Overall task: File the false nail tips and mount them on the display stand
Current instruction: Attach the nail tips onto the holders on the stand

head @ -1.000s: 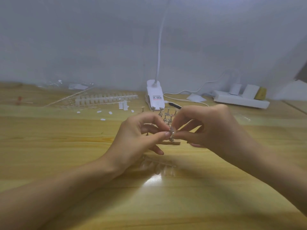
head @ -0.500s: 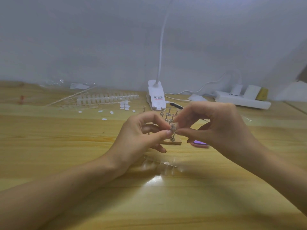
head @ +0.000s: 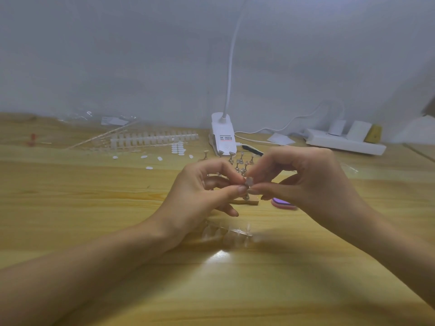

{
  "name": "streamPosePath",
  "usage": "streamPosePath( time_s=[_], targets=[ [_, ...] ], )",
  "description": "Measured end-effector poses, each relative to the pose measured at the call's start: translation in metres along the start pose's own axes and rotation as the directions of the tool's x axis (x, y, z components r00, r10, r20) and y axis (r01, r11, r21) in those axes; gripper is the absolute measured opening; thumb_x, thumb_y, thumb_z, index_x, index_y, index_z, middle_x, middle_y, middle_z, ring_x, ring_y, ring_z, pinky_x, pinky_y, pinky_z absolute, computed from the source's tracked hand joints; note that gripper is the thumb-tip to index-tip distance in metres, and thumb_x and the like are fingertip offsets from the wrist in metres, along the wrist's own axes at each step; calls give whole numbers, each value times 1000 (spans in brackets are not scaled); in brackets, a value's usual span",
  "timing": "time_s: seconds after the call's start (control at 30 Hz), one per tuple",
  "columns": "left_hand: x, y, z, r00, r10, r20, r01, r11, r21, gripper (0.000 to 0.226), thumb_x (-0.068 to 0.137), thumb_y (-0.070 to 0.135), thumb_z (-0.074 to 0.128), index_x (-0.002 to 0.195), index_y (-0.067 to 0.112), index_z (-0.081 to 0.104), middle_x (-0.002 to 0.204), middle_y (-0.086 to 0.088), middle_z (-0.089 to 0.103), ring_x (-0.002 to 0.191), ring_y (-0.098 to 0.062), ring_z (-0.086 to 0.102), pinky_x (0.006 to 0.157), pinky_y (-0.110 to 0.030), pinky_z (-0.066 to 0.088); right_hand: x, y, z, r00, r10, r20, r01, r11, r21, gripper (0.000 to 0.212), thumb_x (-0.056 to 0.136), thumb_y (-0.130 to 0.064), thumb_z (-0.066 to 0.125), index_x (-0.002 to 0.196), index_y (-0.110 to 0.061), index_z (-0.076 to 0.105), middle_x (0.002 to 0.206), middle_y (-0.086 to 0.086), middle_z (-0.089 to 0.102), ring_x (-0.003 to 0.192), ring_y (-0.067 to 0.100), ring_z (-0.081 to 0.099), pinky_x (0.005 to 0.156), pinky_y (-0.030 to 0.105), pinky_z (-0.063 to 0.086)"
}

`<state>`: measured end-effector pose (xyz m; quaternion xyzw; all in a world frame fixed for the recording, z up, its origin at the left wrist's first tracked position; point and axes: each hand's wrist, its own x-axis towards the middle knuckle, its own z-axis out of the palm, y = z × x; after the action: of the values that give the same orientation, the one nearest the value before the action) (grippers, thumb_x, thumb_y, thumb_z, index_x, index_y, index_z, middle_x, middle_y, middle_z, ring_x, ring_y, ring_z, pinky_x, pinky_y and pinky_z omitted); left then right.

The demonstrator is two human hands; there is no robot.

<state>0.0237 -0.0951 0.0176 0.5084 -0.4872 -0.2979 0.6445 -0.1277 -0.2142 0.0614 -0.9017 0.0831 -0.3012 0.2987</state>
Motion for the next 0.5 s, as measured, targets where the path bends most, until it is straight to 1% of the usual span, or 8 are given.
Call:
streamPosePath(
  time_s=[0.07,0.13,0.23,0.37,0.4,0.43,0.47,0.5],
  targets=[
    [0,0,0,1000,3,1,-3,1000,-2,21,81,-2,73,71,16,68,90,-19,70,84,-25,70,57,-26,55,-1,-1,1,1000,4,-10,-4,1000,3,15,69,-14,85,80,-13,74,77,-10,73,73,8,72,58,36,56],
    [0,1,0,1000,18,8,-18,1000,11,20,80,-2,73,71,16,70,88,-21,69,79,-20,69,55,-24,53,-3,-2,3,1000,7,-20,-7,1000,6,15,69,-14,86,78,-13,74,76,-9,72,69,6,70,55,33,56],
    [-1,1,0,999,49,12,-49,998,33,20,80,-4,74,71,14,71,81,-12,67,73,-11,65,52,-22,51,-5,-1,5,999,-10,-44,9,1000,-11,14,70,-11,85,77,-10,74,73,-7,70,66,4,68,52,26,56],
    [-1,-2,0,997,72,-12,-72,996,51,18,78,-1,75,71,14,72,84,-11,63,74,-11,65,52,-22,52,-6,2,11,994,-92,-51,86,991,-106,13,72,-9,85,79,-7,73,74,-1,71,69,11,69,52,29,56],
    [-1,-2,1,998,69,-7,-69,997,32,15,77,4,76,70,17,71,84,-10,63,75,-12,66,52,-22,52,-6,4,10,997,-67,-41,65,997,-50,13,73,-10,84,80,-9,73,74,1,71,69,12,69,51,28,56],
    [0,-1,2,998,67,2,-67,998,7,12,74,9,76,69,19,71,82,-8,64,76,-13,66,52,-22,52,-6,5,9,1000,-8,-20,10,997,74,14,73,-11,84,81,-11,73,76,2,71,69,12,69,51,26,56],
    [1,0,2,997,70,8,-70,997,-13,9,72,14,75,68,21,70,80,-5,65,75,-13,67,52,-22,52,-5,6,7,997,71,24,-75,969,237,13,75,-13,83,84,-13,73,78,4,71,69,10,67,51,24,56],
    [2,0,2,997,80,10,-80,997,-22,8,70,15,75,68,21,71,79,-1,65,75,-13,67,52,-22,52,-5,8,5,984,150,94,-175,906,386,12,79,-16,81,89,-15,73,81,5,70,69,10,65,50,23,54]
  ],
)
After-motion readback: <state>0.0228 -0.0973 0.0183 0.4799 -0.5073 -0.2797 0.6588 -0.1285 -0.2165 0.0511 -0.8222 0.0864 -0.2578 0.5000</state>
